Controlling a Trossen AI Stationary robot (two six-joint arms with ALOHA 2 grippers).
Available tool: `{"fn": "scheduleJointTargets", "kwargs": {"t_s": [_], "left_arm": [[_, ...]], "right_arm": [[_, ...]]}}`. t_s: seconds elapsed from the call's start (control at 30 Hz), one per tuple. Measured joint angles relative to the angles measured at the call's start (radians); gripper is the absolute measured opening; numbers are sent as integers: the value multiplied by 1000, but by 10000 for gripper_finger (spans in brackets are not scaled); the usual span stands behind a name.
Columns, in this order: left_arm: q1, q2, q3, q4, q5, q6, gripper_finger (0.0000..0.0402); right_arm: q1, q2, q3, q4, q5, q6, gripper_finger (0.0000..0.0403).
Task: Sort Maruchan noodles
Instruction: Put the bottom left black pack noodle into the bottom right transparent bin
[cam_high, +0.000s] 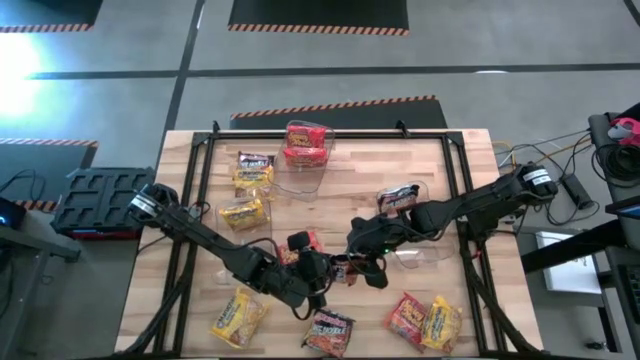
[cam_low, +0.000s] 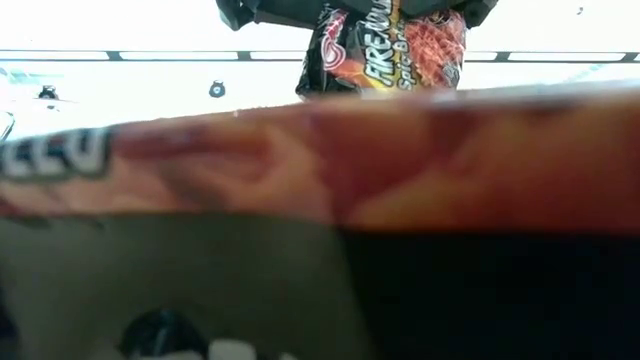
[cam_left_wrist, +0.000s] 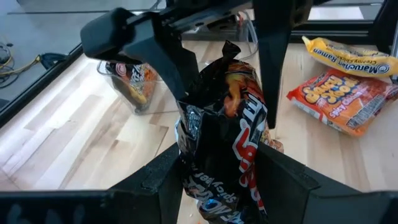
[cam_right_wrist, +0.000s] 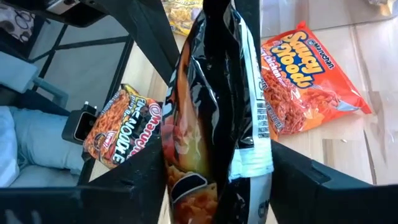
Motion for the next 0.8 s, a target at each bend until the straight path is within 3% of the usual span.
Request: {"fn": "scheduleJointTargets", "kwargs": {"t_s": [0.33, 0.5, 0.8], "left_arm": [[0, 0, 0, 20, 4, 1, 159], [0, 0, 0, 30, 43, -41, 163], [1, -2, 3, 26, 77, -54, 215]], "right_arm": [[0, 0, 0, 0, -45, 0, 134], [0, 0, 0, 1, -52, -2, 126], [-24, -25, 0, -45, -60, 17, 124]]}}
